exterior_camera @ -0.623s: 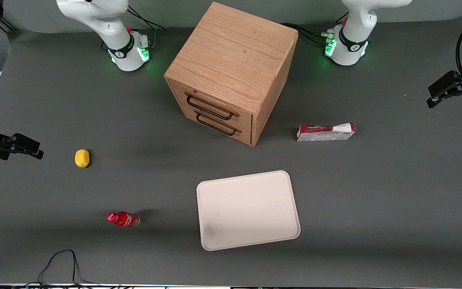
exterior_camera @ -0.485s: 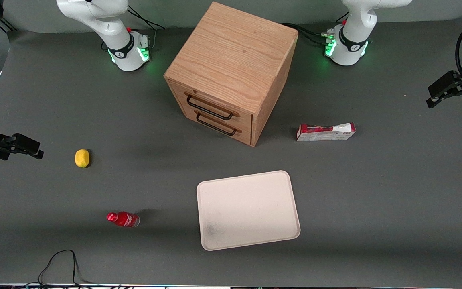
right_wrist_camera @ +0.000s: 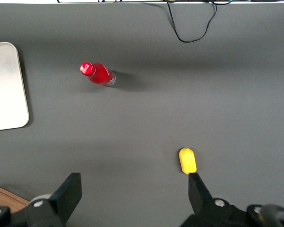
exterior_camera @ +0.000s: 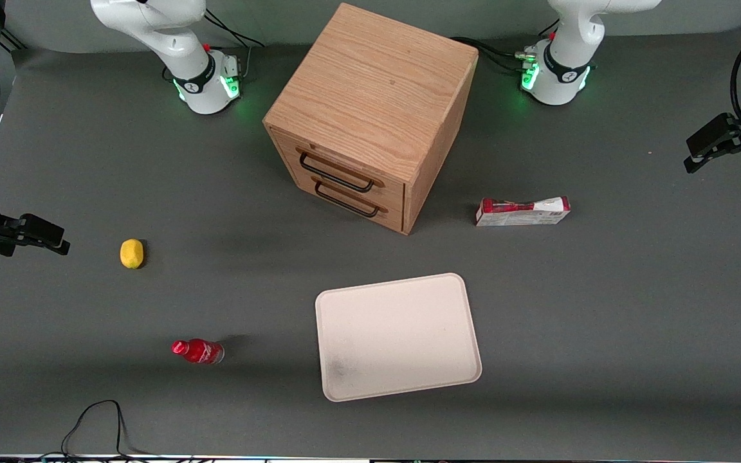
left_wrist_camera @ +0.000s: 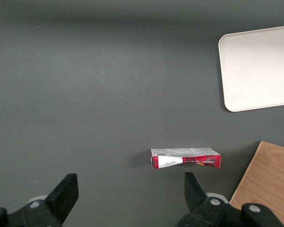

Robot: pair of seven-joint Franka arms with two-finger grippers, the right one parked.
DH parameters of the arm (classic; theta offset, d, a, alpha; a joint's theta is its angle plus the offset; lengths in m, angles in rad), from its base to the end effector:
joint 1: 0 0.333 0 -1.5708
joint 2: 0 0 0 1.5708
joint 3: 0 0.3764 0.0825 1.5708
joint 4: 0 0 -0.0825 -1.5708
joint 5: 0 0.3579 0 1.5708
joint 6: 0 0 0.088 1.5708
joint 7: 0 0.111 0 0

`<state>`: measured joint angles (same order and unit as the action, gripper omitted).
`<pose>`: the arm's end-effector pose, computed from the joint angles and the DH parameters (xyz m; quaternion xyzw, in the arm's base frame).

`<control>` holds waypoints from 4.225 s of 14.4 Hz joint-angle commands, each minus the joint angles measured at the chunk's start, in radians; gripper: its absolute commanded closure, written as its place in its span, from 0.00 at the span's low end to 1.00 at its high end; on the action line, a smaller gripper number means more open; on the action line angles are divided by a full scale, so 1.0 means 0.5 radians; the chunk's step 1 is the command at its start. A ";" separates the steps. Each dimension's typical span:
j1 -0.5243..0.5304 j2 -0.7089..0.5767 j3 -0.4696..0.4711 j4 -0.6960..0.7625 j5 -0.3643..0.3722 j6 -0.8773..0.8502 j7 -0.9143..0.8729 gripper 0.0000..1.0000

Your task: Place red cookie box on tray

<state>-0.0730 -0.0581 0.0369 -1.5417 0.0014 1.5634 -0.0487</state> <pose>0.5061 -0.0173 0.7233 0.9992 0.0063 0.0398 0.0021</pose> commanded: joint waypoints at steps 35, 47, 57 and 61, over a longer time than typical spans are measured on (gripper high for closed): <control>-0.142 -0.498 -0.491 -0.709 -0.141 0.128 -2.965 0.00; -0.148 -0.430 -0.491 -1.018 -0.076 0.560 -3.765 0.00; -0.136 -0.311 -0.491 -1.567 -0.052 1.131 -3.783 0.00; -0.145 -0.240 -0.491 -1.727 -0.049 1.361 -3.817 0.00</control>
<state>-0.1319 -0.1831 -0.2137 -2.3616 -0.0418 2.1859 -1.9172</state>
